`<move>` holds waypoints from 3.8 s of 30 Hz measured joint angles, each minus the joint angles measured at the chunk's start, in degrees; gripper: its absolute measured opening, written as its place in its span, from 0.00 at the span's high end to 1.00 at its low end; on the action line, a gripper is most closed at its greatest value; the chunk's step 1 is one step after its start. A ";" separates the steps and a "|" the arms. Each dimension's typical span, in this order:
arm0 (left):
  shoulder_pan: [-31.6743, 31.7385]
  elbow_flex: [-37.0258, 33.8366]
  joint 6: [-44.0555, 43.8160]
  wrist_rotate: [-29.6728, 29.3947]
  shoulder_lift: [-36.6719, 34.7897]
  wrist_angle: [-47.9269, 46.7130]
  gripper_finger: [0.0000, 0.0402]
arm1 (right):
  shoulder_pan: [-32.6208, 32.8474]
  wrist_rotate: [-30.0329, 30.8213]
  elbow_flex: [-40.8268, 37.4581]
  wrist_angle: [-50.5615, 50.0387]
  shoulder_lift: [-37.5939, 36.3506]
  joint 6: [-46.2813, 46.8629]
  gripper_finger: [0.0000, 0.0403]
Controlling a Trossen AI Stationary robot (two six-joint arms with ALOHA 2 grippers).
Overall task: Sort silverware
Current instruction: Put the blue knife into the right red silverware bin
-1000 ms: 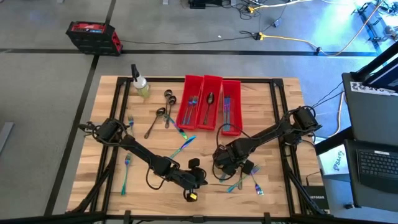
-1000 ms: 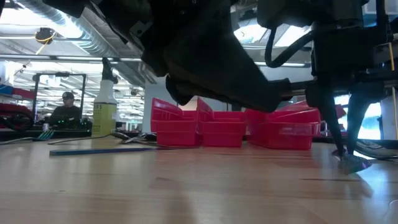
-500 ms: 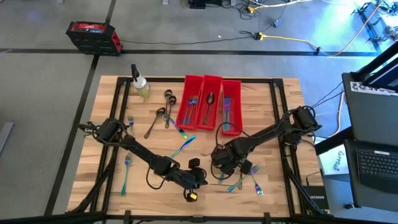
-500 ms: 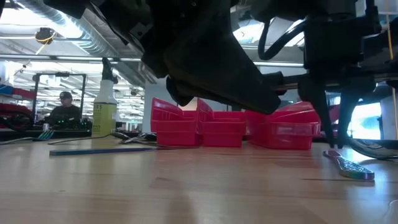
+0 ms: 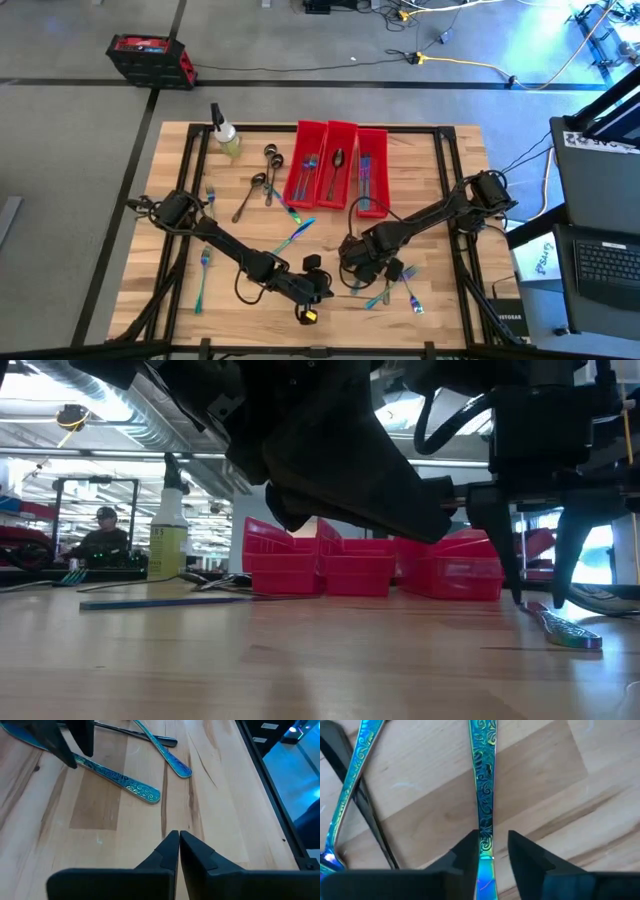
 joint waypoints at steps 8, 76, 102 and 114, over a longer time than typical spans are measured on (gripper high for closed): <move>0.00 0.00 -0.02 0.00 0.00 -0.04 1.00 | 0.00 -1.64 -0.24 2.02 0.28 0.96 0.65; 0.00 0.00 -4.25 -1.22 0.00 -2.62 1.00 | 0.00 -0.33 3.37 -1.47 3.21 5.78 0.95; 2.18 -0.02 -25.45 -3.54 1.08 -3.84 0.58 | 0.00 -0.20 3.50 -1.66 3.02 6.78 0.95; 2.95 0.11 -38.09 -5.09 6.29 4.64 0.31 | 0.00 1.14 3.55 -1.68 2.97 6.78 0.95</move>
